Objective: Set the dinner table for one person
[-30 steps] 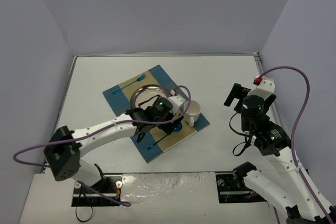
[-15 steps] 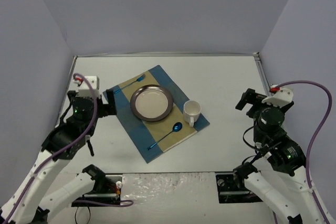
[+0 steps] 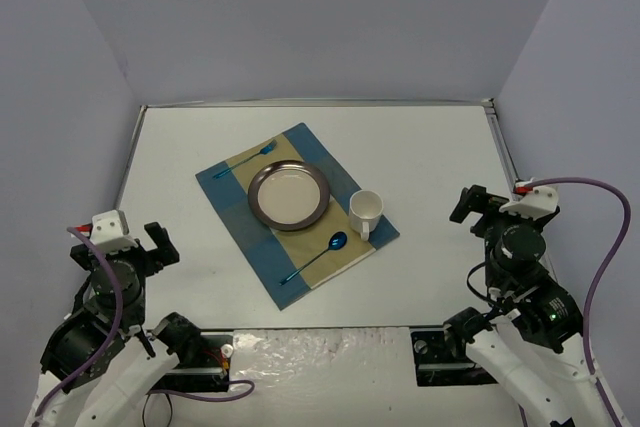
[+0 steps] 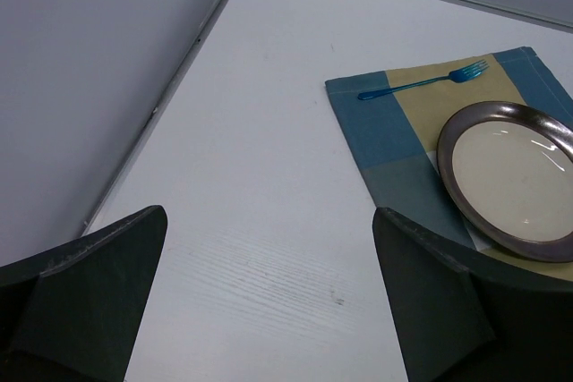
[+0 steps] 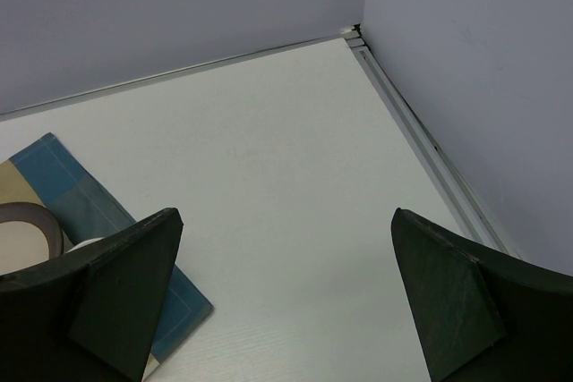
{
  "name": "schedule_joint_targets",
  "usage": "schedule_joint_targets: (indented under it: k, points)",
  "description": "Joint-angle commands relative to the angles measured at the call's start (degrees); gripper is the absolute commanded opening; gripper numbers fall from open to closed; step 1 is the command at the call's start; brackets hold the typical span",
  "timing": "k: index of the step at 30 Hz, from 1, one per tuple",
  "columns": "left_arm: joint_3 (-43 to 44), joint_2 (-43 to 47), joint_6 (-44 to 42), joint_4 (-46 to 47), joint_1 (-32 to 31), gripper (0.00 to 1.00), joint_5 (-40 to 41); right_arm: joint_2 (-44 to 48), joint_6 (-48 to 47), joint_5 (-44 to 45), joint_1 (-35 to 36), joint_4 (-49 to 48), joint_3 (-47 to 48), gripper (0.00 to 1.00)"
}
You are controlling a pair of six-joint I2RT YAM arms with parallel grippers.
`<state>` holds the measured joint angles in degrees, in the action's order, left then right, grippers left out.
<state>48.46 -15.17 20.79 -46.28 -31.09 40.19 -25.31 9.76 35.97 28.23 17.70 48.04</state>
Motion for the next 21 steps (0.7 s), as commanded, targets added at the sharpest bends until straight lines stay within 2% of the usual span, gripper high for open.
schedule_joint_targets:
  k: [1, 7, 21]
  points:
    - [-1.6, -0.6, 0.4, 4.2, 0.2, 0.97, 2.3, -0.2, -0.8, 0.6, 0.5, -5.3, -1.1, 1.0]
    - [-3.8, -1.5, -0.8, 7.4, 0.5, 0.97, 1.2, 0.8, -0.6, 0.9, 0.6, -6.0, -1.8, 1.0]
    - [-4.8, -2.5, -3.0, 10.1, 7.4, 0.97, -5.5, -0.5, -1.1, 0.5, 0.6, -7.0, -2.2, 1.0]
